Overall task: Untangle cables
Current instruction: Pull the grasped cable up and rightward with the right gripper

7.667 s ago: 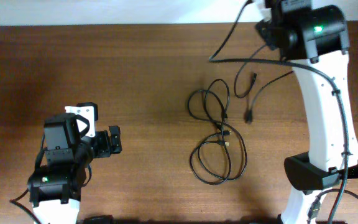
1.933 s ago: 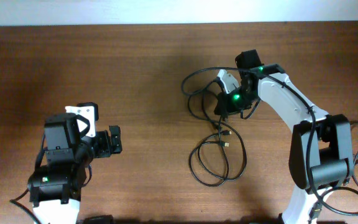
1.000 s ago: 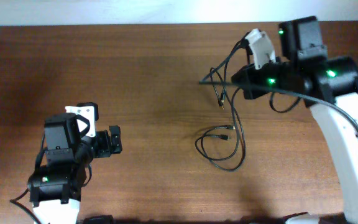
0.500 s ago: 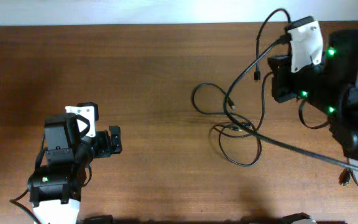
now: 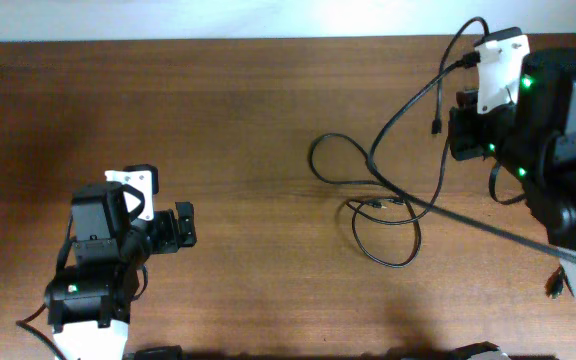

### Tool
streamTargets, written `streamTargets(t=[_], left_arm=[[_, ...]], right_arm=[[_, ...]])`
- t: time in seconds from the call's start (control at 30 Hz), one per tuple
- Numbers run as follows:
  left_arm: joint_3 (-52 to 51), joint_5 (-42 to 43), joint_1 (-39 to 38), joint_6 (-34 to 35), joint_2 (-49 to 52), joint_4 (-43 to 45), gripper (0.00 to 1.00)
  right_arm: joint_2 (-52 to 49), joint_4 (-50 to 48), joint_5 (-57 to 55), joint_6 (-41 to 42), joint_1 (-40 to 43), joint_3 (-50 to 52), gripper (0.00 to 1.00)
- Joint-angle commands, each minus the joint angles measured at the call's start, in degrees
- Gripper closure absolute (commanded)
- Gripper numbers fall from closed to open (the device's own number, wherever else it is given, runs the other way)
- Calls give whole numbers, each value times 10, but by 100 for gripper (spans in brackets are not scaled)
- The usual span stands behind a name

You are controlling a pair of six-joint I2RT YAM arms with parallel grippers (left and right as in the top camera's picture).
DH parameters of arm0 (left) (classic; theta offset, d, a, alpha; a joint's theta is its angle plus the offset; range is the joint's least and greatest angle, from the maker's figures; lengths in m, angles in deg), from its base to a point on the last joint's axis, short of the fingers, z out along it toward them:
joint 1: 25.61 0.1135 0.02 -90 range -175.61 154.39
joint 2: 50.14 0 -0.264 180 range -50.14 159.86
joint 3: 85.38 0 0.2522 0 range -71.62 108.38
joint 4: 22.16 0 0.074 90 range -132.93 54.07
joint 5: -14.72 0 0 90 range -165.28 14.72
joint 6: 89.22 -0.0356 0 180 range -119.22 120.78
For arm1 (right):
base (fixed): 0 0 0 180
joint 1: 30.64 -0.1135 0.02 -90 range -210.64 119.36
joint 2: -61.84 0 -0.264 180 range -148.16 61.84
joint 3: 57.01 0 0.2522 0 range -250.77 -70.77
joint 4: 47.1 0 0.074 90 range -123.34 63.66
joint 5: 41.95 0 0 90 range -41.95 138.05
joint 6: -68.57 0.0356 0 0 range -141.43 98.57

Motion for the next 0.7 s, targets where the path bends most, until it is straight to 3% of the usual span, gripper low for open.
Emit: streamTargets(t=[0.0,0.1,0.27,0.33,0.4,0.43,0.57,0.67], left_arm=[[4,6,-2,8,-1,1,1],[4,6,-2,8,-1,1,1],[4,6,-2,7,-1,1,1],[4,6,-2,7,-1,1,1],[4,6,-2,8,0,1,1],[4,6,-2,8,-1,1,1],[4,6,-2,8,-1,1,1],[4,6,-2,8,-1,1,1]], right_arm=[[-23,-7,-136,3,0,-10,96],[-35,-30,-221,7,23,-11,96],[-44,-23,-76,18,87,-10,96],[-62,-20,-77,18,110,-10,96],[-83,-25,-88,66,150,-10,96],[-91,-35,-63,132,183,-10,96],[-87,-99,354,156,267,-23,96],[-82,-113,415,170,256,-61,96]])
